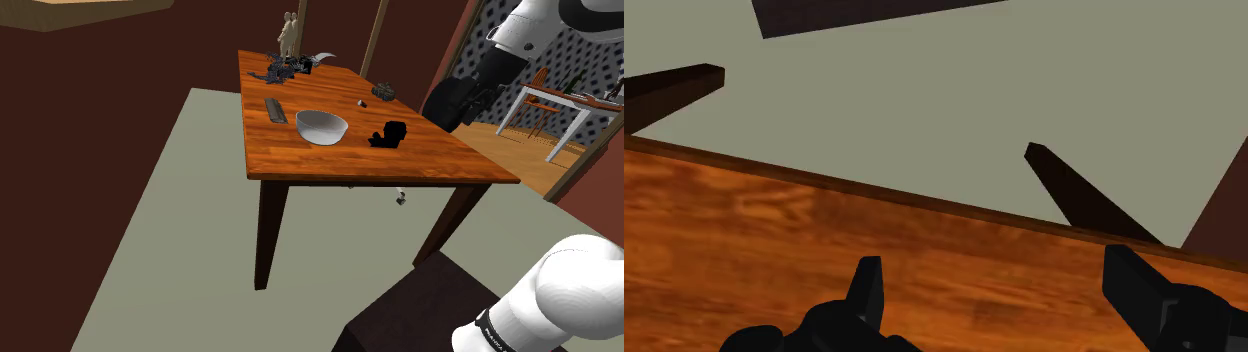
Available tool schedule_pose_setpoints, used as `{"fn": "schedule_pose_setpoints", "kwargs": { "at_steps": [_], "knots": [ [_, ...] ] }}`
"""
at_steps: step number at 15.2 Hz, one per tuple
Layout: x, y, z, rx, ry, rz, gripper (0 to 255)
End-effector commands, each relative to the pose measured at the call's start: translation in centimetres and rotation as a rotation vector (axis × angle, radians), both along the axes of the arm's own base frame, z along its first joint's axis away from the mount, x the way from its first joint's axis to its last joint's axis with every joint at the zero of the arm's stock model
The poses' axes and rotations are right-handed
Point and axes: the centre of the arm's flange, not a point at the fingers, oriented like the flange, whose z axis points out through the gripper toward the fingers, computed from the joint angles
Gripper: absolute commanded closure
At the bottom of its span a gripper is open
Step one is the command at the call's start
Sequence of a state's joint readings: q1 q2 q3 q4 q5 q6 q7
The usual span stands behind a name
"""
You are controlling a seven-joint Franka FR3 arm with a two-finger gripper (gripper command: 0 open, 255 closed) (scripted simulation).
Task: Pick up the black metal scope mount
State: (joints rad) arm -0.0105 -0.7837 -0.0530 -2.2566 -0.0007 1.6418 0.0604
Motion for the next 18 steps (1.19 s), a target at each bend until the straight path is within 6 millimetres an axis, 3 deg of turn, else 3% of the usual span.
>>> {"fn": "schedule_pose_setpoints", "kwargs": {
  "at_steps": [1,18],
  "knots": [
    [0.0,0.0,0.0,0.000,0.000,0.000,0],
    [17.7,-11.8,-7.1,-0.041,0.035,-0.059,0]
  ]
}}
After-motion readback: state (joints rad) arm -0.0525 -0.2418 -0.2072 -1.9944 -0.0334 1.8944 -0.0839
